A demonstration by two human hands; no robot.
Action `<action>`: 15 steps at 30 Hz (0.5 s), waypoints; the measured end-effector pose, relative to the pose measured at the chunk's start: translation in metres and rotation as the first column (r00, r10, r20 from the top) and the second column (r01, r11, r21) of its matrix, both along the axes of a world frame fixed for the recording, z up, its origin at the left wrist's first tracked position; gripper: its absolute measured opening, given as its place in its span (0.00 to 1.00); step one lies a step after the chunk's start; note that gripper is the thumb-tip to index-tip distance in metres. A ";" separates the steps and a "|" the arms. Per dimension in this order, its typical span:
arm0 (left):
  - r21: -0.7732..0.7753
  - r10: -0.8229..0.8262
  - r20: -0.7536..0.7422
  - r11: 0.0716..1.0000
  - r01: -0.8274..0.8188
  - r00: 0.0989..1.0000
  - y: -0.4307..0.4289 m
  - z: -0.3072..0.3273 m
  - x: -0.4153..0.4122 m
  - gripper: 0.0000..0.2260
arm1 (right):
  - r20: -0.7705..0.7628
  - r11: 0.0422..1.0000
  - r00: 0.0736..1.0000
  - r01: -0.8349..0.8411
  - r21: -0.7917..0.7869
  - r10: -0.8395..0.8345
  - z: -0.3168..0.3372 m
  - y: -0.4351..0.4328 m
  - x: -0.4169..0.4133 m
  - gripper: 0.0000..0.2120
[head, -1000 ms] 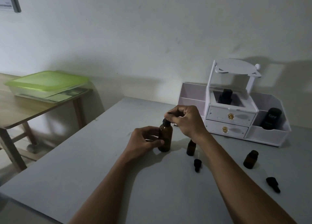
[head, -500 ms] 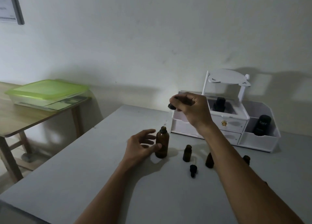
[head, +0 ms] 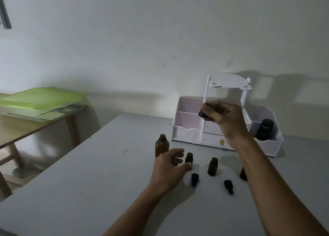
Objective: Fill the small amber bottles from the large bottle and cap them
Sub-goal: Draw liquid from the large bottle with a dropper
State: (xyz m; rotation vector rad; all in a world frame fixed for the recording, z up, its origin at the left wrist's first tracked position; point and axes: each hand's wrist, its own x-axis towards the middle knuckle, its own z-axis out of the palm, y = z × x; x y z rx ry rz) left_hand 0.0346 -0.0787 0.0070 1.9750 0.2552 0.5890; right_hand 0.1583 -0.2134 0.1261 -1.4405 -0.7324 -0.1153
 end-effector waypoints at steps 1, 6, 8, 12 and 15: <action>0.005 0.000 -0.022 1.000 0.000 1.000 -0.001 -0.002 0.003 0.23 | -0.014 1.000 1.000 -0.007 -0.013 0.007 -0.005 0.000 0.002 0.03; 0.036 -0.005 -0.051 0.999 0.007 0.999 0.000 -0.008 0.015 0.23 | -0.028 0.998 1.000 -0.005 -0.068 0.003 -0.016 0.001 0.010 0.03; 0.028 -0.002 -0.055 1.000 0.003 0.998 0.000 -0.012 0.018 0.22 | -0.038 0.997 0.999 -0.016 -0.082 0.012 -0.019 0.002 0.012 0.03; 0.031 0.023 -0.055 0.999 -0.021 0.998 -0.002 -0.019 0.020 0.17 | -0.058 0.995 0.998 -0.024 -0.098 0.019 -0.024 0.004 0.014 0.03; 0.052 0.043 -0.055 0.998 -0.040 0.998 -0.003 -0.020 0.022 0.15 | -0.066 0.994 0.998 -0.029 -0.104 0.022 -0.026 0.005 0.015 0.03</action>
